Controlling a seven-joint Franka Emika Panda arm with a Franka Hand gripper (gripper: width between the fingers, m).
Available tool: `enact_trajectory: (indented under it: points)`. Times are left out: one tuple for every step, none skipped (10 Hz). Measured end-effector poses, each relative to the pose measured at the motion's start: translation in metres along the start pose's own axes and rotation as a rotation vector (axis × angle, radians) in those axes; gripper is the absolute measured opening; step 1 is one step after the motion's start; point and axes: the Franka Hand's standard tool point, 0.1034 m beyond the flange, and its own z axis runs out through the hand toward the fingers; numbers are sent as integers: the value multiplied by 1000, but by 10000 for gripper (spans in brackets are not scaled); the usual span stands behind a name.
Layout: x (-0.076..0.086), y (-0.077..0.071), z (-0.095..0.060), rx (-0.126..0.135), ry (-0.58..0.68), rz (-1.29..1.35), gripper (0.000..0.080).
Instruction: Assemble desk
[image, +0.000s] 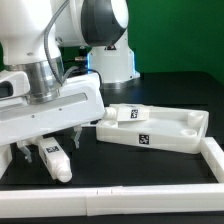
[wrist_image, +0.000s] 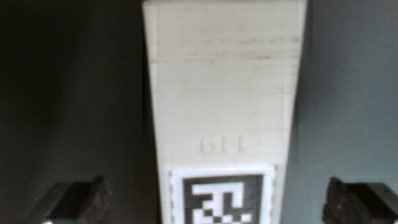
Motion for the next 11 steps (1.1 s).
enact_trajectory:
  points:
    - [3,-7,-17,17,-10,30,636]
    - [6,-21,-35,22,-14,86,646]
    - [9,-33,-47,19,-10,111,646]
    - [11,-42,-47,10,-1,92,649]
    - [9,-40,-45,13,-6,90,649]
    - [8,-40,-44,13,-6,92,649]
    - [7,-42,-42,15,-9,127,649]
    - [3,-53,-37,9,-12,208,649]
    - [-5,-74,-36,-6,-4,249,649]
    - [-19,-97,-35,-15,-6,281,649]
    - [-33,-111,-36,-10,-13,379,649]
